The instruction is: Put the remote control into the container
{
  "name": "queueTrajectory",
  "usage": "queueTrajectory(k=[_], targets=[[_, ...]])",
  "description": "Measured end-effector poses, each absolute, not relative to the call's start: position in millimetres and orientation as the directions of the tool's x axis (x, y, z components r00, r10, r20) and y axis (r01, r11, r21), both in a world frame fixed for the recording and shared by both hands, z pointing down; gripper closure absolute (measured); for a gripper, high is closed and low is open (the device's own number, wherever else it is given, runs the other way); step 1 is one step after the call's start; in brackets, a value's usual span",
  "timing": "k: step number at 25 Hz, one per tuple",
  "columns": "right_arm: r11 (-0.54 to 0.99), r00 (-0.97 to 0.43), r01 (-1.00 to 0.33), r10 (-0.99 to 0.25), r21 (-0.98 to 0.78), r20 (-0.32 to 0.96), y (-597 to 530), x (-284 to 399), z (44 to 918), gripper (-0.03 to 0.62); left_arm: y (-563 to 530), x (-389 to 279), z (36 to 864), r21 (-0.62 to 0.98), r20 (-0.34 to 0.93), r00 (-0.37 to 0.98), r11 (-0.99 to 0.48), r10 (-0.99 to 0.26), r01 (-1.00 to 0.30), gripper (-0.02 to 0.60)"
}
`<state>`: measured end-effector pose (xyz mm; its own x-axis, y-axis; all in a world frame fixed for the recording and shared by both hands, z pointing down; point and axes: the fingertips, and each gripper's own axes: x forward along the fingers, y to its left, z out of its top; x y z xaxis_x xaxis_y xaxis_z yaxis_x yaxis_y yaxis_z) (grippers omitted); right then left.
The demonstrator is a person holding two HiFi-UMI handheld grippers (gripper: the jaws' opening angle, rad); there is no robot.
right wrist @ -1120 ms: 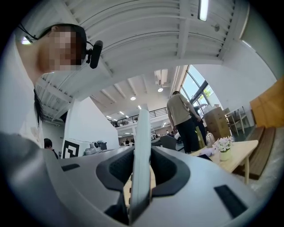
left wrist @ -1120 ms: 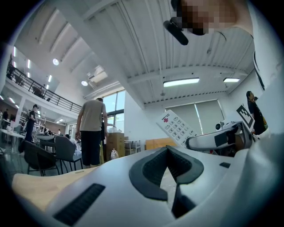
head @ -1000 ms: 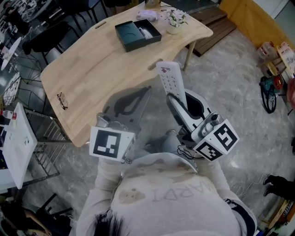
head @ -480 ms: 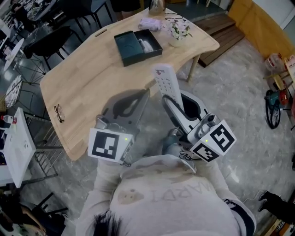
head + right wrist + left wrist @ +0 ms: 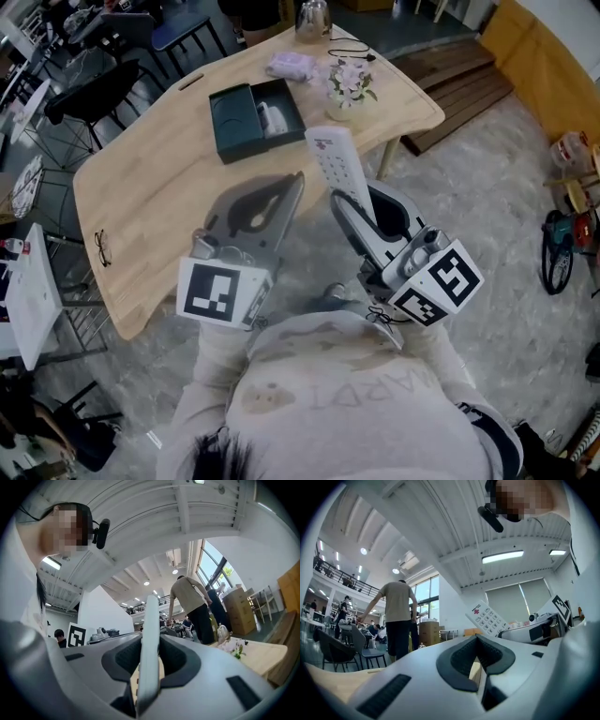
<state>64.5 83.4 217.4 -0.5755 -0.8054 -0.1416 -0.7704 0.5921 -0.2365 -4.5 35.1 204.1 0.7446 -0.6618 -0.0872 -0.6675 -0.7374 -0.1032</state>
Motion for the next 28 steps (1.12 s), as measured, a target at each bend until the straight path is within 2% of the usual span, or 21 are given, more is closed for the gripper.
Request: queueTrajectory(k=[5,18,28], targets=[[0.617,-0.603,-0.751,-0.786,-0.234,-0.135,61.3,99.8,222.6,0.491,19.4,27.0,208.7,-0.111,-0.078,0.722,-0.713,-0.688,-0.692,0.581],[0.634,-0.633,-0.727,-0.768,-0.263,-0.100,-11.1,113.6,244.0,0.491,-52.7,39.1,229.5,-0.093,-0.045,0.688,-0.682,-0.725,-0.725,0.581],[0.629,-0.661,-0.722,-0.750,-0.288,0.018,-147.7,92.0,279.7,0.491,-161.9,9.7,240.7,-0.070,-0.040,0.641,-0.637,-0.767,-0.767,0.581]])
